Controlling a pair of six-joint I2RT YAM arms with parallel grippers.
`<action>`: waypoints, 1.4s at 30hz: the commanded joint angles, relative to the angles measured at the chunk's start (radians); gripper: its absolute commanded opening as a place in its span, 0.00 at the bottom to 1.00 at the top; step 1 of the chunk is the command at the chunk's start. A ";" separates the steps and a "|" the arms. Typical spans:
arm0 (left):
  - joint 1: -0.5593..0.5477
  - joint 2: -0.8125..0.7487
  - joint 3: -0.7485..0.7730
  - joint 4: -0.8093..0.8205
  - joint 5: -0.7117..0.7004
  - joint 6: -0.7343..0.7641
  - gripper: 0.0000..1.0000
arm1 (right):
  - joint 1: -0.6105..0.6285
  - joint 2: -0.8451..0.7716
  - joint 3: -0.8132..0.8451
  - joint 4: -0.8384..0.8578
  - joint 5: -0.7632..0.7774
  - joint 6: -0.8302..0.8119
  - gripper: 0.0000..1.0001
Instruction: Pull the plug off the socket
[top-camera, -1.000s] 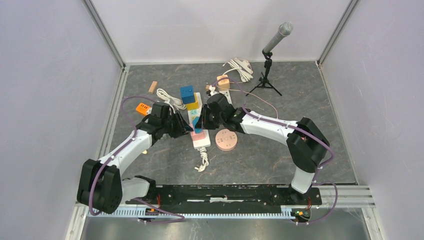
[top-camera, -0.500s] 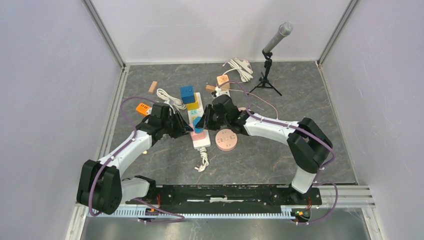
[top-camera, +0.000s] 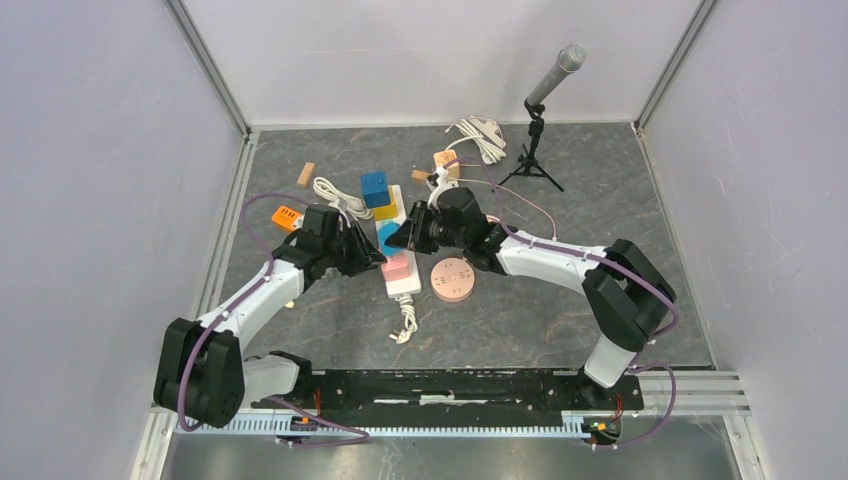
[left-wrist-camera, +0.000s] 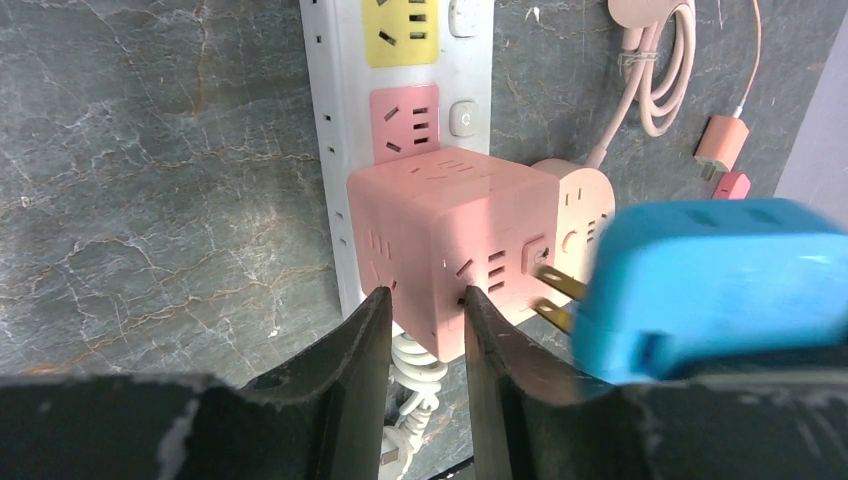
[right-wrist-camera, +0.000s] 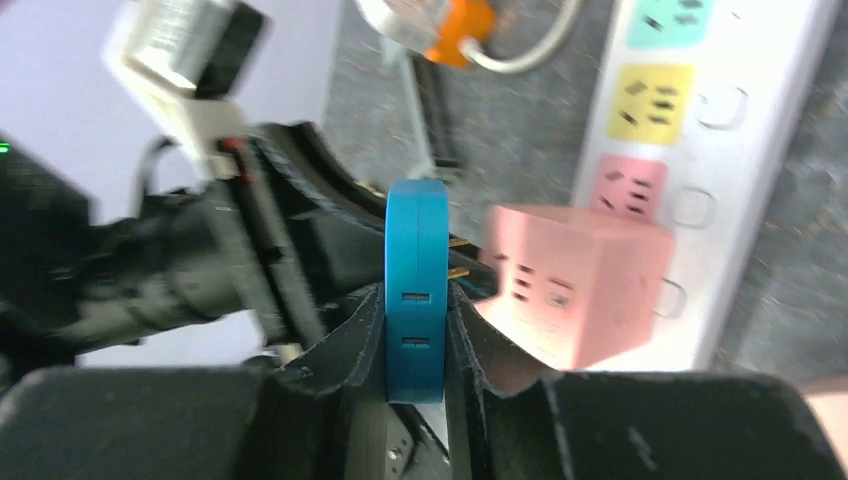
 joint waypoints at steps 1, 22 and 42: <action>0.002 0.042 -0.038 -0.133 -0.141 0.020 0.38 | -0.008 -0.069 0.020 0.186 -0.043 0.034 0.00; 0.005 -0.055 0.313 -0.304 -0.140 0.079 0.72 | -0.142 -0.395 -0.084 -0.363 0.449 -0.491 0.00; 0.010 -0.102 0.423 -0.419 -0.243 0.121 1.00 | -0.257 -0.473 -0.321 -0.716 0.855 -0.591 0.05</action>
